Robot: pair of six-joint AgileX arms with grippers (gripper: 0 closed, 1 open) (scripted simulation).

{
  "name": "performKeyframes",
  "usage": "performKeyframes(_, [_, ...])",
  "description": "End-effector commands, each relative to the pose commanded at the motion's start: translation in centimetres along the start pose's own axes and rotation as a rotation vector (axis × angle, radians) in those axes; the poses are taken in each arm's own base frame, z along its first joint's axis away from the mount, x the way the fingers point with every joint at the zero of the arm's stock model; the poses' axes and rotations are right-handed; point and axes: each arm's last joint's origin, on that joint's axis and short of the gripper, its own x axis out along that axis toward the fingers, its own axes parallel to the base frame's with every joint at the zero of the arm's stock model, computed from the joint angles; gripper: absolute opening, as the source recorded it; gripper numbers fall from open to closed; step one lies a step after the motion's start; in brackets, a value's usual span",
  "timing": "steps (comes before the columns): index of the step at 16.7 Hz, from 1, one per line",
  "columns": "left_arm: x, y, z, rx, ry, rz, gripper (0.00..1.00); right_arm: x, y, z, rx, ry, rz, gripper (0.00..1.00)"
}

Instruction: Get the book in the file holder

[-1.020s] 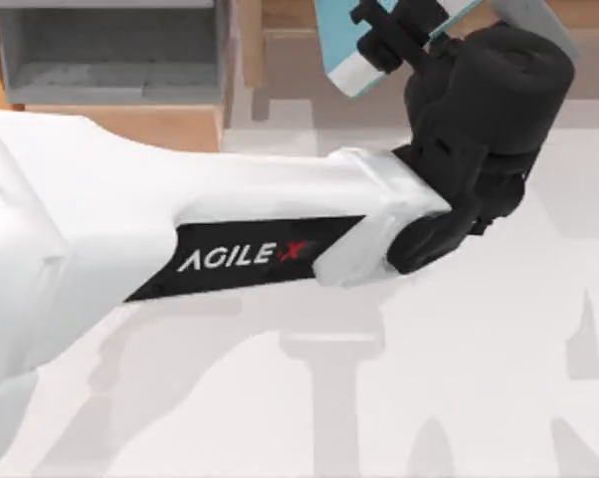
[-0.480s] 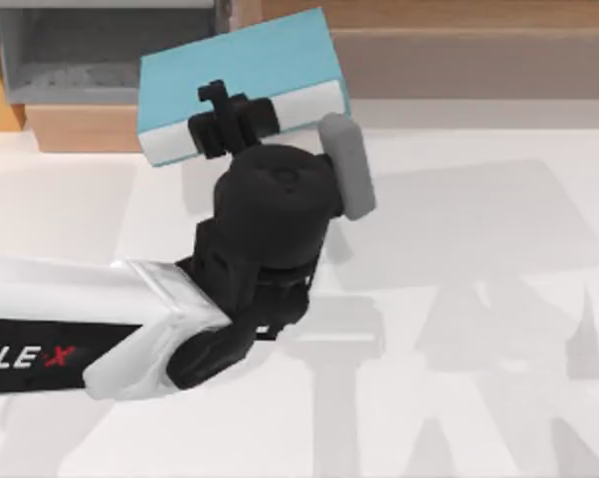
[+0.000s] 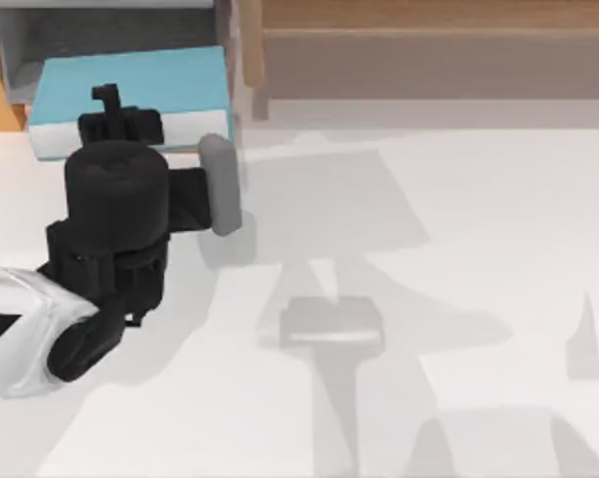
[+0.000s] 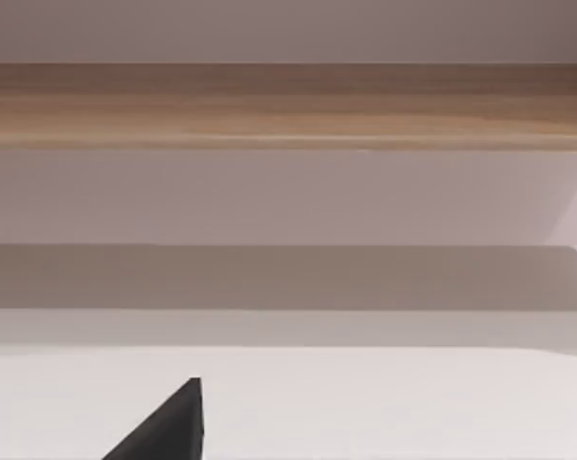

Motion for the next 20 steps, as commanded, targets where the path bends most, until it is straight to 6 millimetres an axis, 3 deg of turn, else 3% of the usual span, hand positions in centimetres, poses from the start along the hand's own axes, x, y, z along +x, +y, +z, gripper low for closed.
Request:
performKeyframes(6, [4.8, 0.7, -4.4, 0.027, -0.055, -0.019, 0.0, 0.0, 0.0, 0.0, 0.0, 0.0, 0.0, 1.0])
performKeyframes(10, [7.2, 0.8, -6.2, 0.025, -0.115, -0.039, 0.0, 0.0, 0.0, 0.0, 0.0, 0.0, 0.0, 1.0])
performKeyframes(20, [8.1, 0.9, -6.5, 0.022, -0.133, -0.043, 0.0, 0.0, 0.0, 0.0, 0.0, 0.0, 0.0, 1.0])
